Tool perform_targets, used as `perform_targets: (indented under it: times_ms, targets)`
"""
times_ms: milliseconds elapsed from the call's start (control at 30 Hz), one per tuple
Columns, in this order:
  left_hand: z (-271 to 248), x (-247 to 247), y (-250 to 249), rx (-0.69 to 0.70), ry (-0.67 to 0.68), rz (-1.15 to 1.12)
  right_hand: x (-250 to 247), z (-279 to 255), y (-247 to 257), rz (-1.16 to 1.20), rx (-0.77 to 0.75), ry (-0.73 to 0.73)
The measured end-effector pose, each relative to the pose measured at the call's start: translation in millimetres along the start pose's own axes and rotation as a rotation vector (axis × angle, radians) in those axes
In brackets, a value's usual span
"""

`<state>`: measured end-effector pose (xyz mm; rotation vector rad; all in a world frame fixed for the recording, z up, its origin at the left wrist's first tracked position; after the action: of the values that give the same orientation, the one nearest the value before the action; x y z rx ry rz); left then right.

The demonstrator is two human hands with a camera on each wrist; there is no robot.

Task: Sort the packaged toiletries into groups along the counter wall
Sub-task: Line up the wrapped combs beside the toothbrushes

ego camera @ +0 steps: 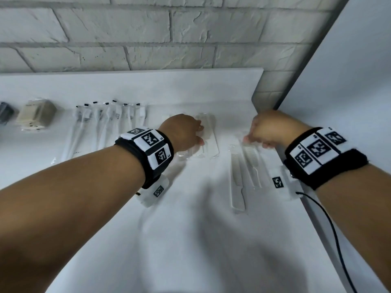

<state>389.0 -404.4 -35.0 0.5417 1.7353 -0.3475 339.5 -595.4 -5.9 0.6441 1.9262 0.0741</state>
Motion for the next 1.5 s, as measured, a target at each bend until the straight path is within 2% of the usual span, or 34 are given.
perform_targets:
  times_ms: [67,167,300,533,633,767,1000,1067,1200,1333,1400,1500]
  targets:
    - [2,1,-6,0.013,0.002,-0.008,13,-11,-12,-0.003,0.071,0.03]
    - [5,0,-15,0.025,-0.017,-0.009,28,-23,-20,-0.016,0.099,-0.02]
    - [2,-2,-24,0.025,-0.016,0.024,38,-25,-32,0.128,0.18,0.008]
    - [-3,-1,-27,0.036,-0.011,0.039,46,-29,-48,0.234,0.219,0.086]
    - [-2,-2,-27,0.046,-0.006,0.039,32,-23,-55,0.222,0.246,0.083]
    - [0,-3,-27,0.045,0.005,0.04,6,-1,-42,0.476,0.238,0.05]
    - [4,-1,-26,0.035,0.008,0.039,16,43,14,0.604,0.138,0.102]
    - [6,-1,-26,0.04,0.004,0.038,21,49,21,0.539,0.114,0.082]
    - [8,-3,-29,0.071,-0.004,0.094,9,33,36,-0.011,-0.015,-0.048]
    - [8,-3,-29,0.081,0.003,0.113,35,5,35,-0.306,-0.034,0.082]
    - [9,-3,-28,0.078,0.01,0.11,45,-3,26,-0.364,-0.018,0.12]
    - [8,-5,-28,0.074,0.013,0.114,48,-5,16,-0.328,-0.012,0.11]
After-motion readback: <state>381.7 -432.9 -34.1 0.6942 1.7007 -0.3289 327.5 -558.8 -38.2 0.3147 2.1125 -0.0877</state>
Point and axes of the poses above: each hand's wrist, its own z-axis towards the middle knuckle, its own x-axis out of the palm, y = z × x, the point moved 6 cm from there along z, towards the middle knuckle, and after that the axes turned 14 degrees about z, right-handed, at the moved point
